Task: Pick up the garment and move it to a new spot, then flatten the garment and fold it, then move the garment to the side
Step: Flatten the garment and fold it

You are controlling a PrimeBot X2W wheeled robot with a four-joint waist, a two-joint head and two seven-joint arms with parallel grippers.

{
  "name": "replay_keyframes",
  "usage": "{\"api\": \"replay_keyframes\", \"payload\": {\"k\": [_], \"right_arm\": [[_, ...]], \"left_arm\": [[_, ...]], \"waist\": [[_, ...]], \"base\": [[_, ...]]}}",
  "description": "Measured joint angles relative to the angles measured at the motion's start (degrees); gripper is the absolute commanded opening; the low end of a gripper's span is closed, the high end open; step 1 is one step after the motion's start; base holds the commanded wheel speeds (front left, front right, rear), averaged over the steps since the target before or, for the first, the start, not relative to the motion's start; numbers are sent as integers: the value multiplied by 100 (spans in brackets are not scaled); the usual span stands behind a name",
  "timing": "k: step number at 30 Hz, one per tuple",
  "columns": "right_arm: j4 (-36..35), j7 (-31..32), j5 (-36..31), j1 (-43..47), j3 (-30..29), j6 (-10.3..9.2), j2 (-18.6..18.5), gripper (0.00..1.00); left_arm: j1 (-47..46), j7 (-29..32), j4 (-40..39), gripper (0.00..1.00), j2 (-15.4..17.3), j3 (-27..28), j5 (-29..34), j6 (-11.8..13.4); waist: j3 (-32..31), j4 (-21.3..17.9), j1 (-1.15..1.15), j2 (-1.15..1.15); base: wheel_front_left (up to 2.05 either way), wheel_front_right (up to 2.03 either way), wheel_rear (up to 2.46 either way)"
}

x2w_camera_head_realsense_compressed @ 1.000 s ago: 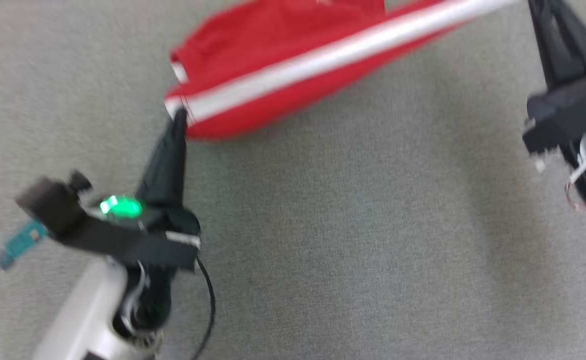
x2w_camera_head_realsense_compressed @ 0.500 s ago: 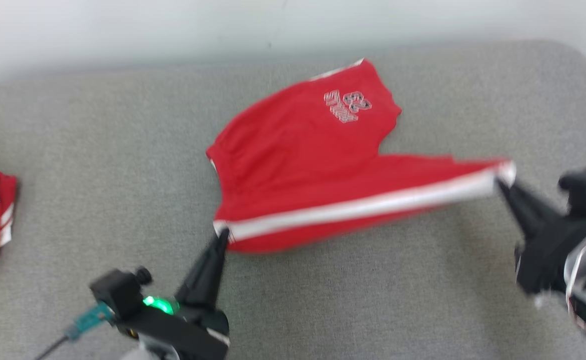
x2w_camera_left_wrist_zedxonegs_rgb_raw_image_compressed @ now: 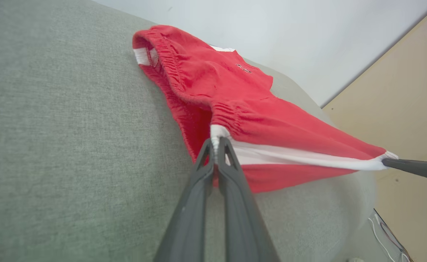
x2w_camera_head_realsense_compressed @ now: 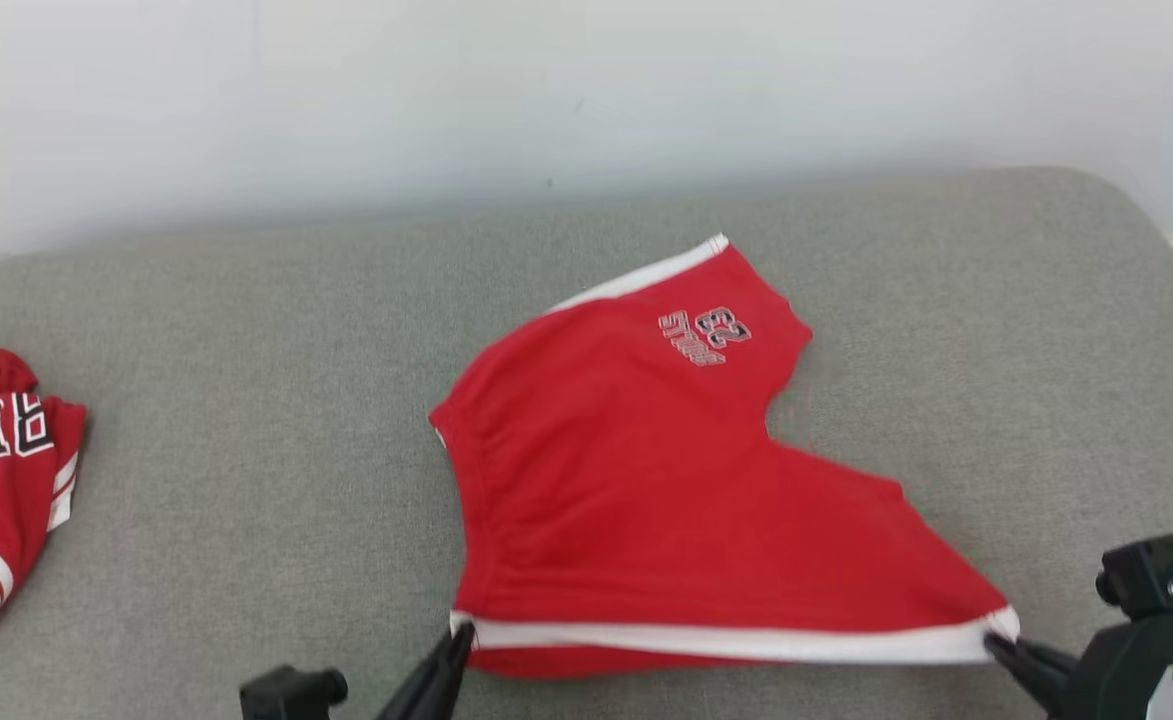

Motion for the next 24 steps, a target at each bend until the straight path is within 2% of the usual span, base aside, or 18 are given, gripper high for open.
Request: {"api": "replay_keyframes", "payload": {"k": [7, 14, 24], "right_arm": [[-383, 524, 70, 547, -213, 0, 203, 0], [-558, 655, 104, 843, -242, 0, 392, 0], [-736, 1045, 179, 1208, -410, -1, 573, 0]], "left_arm": [[269, 27, 77, 0, 53, -224, 62, 1], [600, 424, -105, 0, 182, -397, -79, 54], [985, 942, -749, 0, 591, -502, -132, 455]], "waist": [[-174, -48, 0, 0], [-189, -113, 1, 1], [-136, -117, 1, 1]], "base": [[0, 0, 0], [0, 0, 0], [0, 0, 0]]}}
